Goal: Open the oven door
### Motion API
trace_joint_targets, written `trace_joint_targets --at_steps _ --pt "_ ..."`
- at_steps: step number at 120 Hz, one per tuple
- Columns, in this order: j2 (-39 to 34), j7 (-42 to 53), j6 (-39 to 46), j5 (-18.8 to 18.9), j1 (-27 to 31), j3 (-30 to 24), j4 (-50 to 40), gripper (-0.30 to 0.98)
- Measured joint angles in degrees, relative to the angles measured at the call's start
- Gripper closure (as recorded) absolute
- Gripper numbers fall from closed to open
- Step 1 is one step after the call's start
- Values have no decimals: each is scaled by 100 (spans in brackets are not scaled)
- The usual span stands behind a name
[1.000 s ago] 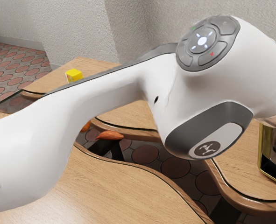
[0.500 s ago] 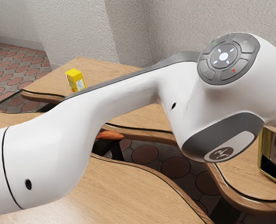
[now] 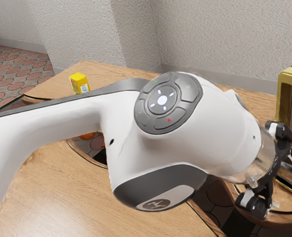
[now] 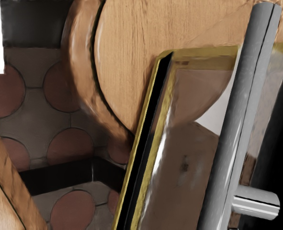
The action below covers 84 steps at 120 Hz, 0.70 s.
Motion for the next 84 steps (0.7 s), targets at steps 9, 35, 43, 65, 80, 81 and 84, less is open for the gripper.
trace_joint_targets --at_steps 9,35,43,65,80,81,84 --pt "-765 -85 -1 -104 462 -82 -726 0" --pt "-483 -128 -984 -831 1993 -827 655 0" --pt "-458 -193 -1788 -1457 2080 -277 1110 0" --pt "-994 -408 -3412 -2212 2374 206 571 0" --pt "-1031 -520 -4116 -2358 2381 296 319 0" --pt "-1032 -527 -4149 -2364 2381 298 307 0" --pt "-1032 -546 -4241 -2379 2382 303 276 0"
